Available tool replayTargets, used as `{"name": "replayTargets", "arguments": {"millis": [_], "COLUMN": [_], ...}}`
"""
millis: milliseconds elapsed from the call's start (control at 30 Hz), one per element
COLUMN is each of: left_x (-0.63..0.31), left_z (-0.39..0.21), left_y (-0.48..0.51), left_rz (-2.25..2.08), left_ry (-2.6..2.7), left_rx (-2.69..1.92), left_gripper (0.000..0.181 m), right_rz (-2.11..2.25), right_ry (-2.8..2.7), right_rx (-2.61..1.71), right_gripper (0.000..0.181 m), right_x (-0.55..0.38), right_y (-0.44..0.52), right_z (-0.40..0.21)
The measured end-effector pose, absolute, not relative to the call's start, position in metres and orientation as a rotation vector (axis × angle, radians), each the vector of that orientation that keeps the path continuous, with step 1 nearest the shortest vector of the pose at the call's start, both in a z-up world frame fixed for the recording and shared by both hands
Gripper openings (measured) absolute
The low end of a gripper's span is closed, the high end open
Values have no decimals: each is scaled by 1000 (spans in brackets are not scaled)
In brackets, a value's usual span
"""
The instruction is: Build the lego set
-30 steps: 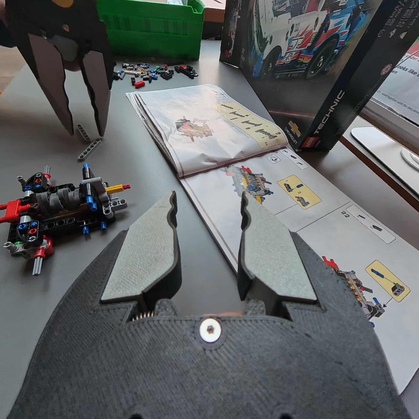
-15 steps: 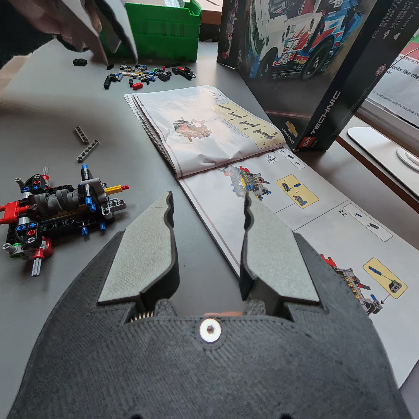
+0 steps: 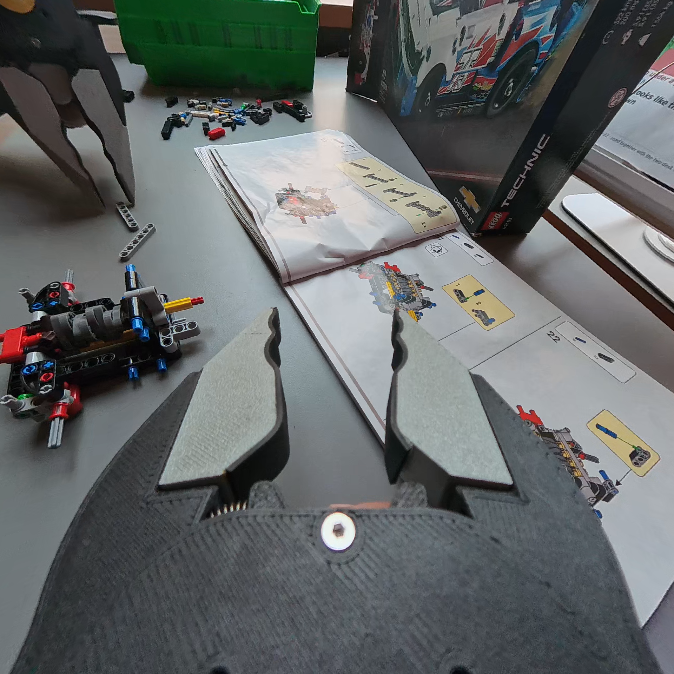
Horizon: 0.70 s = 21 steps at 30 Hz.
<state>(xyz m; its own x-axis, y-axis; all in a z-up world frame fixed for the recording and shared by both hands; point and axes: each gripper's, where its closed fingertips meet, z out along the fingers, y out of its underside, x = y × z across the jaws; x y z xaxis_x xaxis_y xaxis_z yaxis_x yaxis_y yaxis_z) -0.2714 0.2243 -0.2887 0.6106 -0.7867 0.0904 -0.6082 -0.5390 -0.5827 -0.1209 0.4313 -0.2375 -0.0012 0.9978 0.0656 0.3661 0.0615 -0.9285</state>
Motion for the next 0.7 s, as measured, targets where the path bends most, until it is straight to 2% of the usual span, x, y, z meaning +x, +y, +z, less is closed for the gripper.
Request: {"name": "replayTargets", "arguments": {"millis": [133,367,400,533,600,700], "left_x": [-269,-249,-244,-241,-254,-292], "left_z": [-290,-289,-289,-280,-262,-252], "left_y": [230,228,228,238,253,279], "left_rz": [-472,-601,-638,-689,-662,-464], "left_ry": [1146,1316,1329,1276,1146,941], "left_rx": [-2296,-2146,-2120,-2053,-1972,-1980], "left_gripper": [5,4,7,39,37,24], "right_rz": [946,910,906,885,886,893], "right_ry": [-1498,-1510,-1515,-1514,-1513,-1517], "right_rx": [-1431,-1433,-1433,-1438,-1442,-1449], "right_gripper": [58,59,59,59,59,59], "right_x": [-121,-122,-122,-122,-122,-123], "right_y": [432,432,431,433,433,433], "right_z": [-237,-240,-241,-242,-242,-243]}}
